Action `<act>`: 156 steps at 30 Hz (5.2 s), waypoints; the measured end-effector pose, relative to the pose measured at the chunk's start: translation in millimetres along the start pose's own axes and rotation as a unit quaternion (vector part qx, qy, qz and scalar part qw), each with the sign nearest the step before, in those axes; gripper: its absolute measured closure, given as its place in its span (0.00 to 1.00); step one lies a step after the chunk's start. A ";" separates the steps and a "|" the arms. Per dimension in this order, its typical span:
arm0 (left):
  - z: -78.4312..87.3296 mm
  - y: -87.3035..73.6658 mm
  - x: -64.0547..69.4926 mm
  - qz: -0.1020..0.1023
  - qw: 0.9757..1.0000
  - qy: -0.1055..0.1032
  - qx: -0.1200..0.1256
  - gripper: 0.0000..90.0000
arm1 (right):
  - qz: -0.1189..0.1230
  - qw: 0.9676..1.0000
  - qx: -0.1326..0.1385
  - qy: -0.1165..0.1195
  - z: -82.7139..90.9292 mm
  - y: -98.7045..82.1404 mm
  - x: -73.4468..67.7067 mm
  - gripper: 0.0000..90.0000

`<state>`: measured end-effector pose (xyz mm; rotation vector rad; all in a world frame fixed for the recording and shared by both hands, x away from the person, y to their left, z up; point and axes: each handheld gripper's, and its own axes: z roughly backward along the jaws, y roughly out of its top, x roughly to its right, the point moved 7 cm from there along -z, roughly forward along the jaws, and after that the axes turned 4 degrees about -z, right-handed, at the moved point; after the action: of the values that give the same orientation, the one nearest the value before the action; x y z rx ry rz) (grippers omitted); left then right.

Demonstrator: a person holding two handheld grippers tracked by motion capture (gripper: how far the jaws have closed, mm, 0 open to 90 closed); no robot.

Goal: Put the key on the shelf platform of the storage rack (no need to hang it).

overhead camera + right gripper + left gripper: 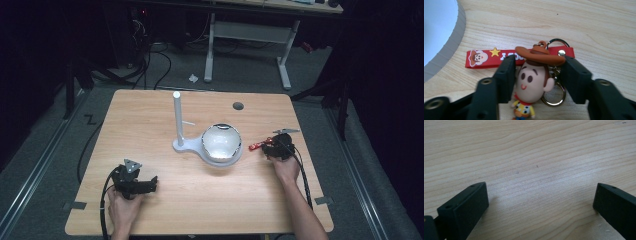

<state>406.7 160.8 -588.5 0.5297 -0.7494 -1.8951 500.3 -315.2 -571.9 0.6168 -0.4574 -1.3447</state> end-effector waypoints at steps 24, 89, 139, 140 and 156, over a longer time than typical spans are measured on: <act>0.1 -0.1 0.0 0.000 1.000 -0.001 -0.001 0.00 | 0.039 0.997 0.057 0.027 23.8 11.7 -9.5 0.75; -0.4 0.5 0.3 0.000 1.000 -0.002 0.001 0.01 | 0.129 0.969 0.163 0.134 161.0 40.6 -50.2 0.75; -0.4 0.5 0.3 0.000 1.000 -0.001 0.001 0.01 | 0.206 0.931 0.178 0.241 176.5 78.4 -146.3 0.75; -0.5 0.6 0.4 0.001 1.000 -0.001 0.001 0.01 | 0.206 0.932 0.178 0.241 174.0 79.7 -146.8 0.75; -0.4 0.5 0.3 0.001 1.000 -0.001 0.001 0.01 | 0.208 0.940 0.151 0.226 137.9 82.5 -149.6 0.75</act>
<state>407.2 160.3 -588.4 0.5271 -0.7526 -1.8948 448.6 -179.6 -407.3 0.9932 -0.3907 -0.7028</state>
